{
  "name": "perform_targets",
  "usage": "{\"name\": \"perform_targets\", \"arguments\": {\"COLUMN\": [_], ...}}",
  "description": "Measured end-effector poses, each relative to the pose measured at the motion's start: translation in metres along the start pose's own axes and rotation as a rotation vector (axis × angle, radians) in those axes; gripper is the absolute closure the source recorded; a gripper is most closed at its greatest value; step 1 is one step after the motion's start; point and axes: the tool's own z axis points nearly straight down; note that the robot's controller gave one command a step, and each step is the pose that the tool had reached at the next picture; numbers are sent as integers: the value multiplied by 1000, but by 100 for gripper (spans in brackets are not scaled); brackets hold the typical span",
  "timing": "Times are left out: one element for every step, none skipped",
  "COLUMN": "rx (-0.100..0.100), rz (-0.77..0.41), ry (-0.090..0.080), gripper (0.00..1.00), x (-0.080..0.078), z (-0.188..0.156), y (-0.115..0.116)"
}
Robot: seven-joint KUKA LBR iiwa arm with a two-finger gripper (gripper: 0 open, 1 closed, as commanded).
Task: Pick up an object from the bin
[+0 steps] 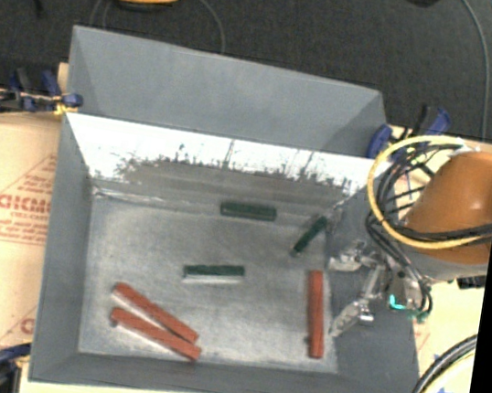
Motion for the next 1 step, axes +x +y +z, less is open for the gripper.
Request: {"name": "perform_targets", "arguments": {"rx": [1], "rz": [-97], "ry": [-7], "gripper": [0], "x": [-3], "z": [19], "y": [-3]}}
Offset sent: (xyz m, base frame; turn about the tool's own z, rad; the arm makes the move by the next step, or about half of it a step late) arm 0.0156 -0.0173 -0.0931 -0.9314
